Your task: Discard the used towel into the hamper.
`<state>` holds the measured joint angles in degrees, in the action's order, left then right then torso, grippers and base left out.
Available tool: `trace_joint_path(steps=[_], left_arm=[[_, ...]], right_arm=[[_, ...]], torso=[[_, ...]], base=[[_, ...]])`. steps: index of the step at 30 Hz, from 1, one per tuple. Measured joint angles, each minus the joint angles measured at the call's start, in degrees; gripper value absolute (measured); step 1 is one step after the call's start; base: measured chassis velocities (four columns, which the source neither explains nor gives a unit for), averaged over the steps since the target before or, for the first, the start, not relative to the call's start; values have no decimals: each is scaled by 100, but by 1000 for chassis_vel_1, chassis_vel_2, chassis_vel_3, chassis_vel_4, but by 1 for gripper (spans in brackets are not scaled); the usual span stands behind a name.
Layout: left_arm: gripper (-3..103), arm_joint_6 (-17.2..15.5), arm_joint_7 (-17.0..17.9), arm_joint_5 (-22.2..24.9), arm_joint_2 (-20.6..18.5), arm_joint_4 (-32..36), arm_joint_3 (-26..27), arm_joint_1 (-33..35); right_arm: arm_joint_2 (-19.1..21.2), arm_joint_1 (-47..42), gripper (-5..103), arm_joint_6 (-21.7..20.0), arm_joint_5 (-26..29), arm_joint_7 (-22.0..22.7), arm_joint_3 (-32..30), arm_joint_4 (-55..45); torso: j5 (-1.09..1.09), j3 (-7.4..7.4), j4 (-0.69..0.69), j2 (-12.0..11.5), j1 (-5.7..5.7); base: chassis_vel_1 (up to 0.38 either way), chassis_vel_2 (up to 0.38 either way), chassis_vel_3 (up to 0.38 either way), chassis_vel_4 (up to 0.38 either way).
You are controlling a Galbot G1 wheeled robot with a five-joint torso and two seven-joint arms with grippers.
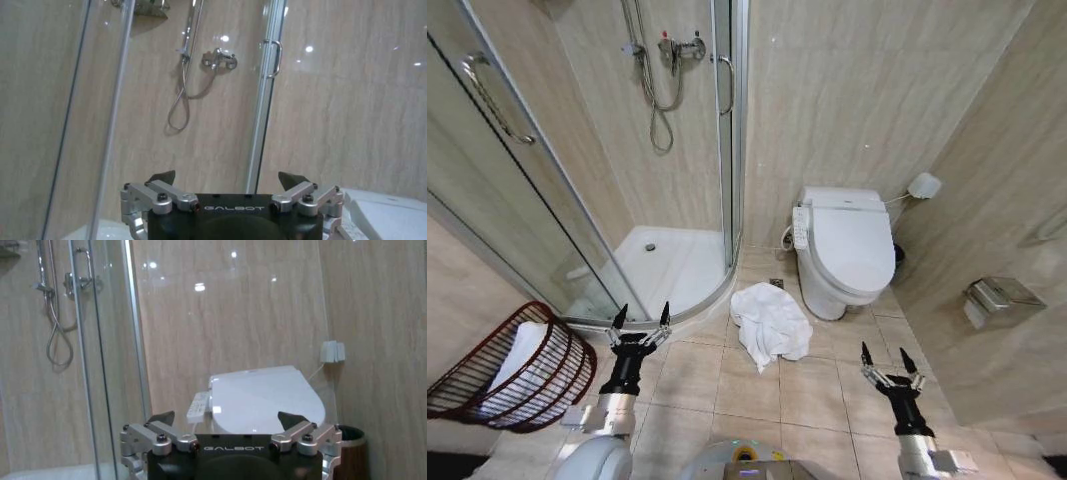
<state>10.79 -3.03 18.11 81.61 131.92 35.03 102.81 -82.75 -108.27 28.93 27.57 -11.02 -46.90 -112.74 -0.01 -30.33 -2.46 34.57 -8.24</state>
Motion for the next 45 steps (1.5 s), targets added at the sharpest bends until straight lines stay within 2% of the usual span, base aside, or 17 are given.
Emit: trace_joint_path(steps=[6,10,13,22,30,45], left_arm=[[100,0,0,0,0,0,0,0],[100,0,0,0,0,0,0,0],[100,0,0,0,0,0,0,0],[100,0,0,0,0,0,0,0],[100,0,0,0,0,0,0,0],[100,0,0,0,0,0,0,0]], right_arm=[[-19,23,100,141,-83,211,46,115],[-25,20,100,249,-58,216,82,186],[-36,16,100,363,17,212,115,249],[-54,21,100,440,6,212,134,291],[-44,1,100,286,68,254,172,380],[-76,-18,100,331,85,210,324,421]], torso=[[0,98,0,-167,70],[1,142,0,-241,100],[1,223,0,-382,159],[1,321,0,-567,246],[1,335,0,-591,257],[1,316,0,-559,242]], base=[[0,0,0,0],[0,0,0,0],[0,0,0,0],[0,0,0,0],[0,0,0,0],[-74,72,78,-78]])
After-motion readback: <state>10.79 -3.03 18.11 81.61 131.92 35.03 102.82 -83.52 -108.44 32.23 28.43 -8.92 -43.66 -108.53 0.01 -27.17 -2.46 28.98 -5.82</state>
